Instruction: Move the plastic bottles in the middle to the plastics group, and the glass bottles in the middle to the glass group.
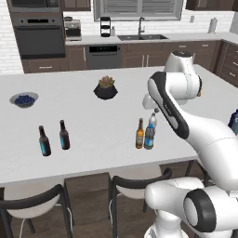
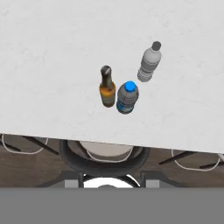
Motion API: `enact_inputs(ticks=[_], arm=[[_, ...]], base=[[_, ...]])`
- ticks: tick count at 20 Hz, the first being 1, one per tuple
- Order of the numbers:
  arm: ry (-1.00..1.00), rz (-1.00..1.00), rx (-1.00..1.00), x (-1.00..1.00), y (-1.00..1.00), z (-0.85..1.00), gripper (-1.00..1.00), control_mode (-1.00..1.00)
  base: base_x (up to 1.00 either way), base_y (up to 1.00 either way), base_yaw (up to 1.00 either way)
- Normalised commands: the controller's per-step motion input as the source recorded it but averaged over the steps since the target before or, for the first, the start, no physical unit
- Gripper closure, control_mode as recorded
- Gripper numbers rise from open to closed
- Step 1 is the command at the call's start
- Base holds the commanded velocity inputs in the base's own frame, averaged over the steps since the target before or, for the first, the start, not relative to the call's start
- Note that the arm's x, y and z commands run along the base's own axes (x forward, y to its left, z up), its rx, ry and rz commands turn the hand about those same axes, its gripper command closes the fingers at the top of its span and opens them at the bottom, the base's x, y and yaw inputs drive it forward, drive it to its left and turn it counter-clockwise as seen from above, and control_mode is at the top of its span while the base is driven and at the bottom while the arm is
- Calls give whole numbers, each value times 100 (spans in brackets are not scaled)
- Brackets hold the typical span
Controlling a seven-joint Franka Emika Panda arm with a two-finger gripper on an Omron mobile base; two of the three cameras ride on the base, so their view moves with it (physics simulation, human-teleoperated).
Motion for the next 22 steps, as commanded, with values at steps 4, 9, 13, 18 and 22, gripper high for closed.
enact_inputs(ticks=[4,9,13,18,22], arm=[[7,0,0,-1,0,-17,-100,-100],[-1,0,-1,0,0,-54,-100,-100],[-11,0,-1,1,0,-24,-100,-100],[-6,0,-3,76,44,-4,-100,-100],[0,0,-5,76,14,0,-100,-100]], base=[[0,0,0],[0,0,0],[0,0,0],[0,0,0],[0,0,0]])
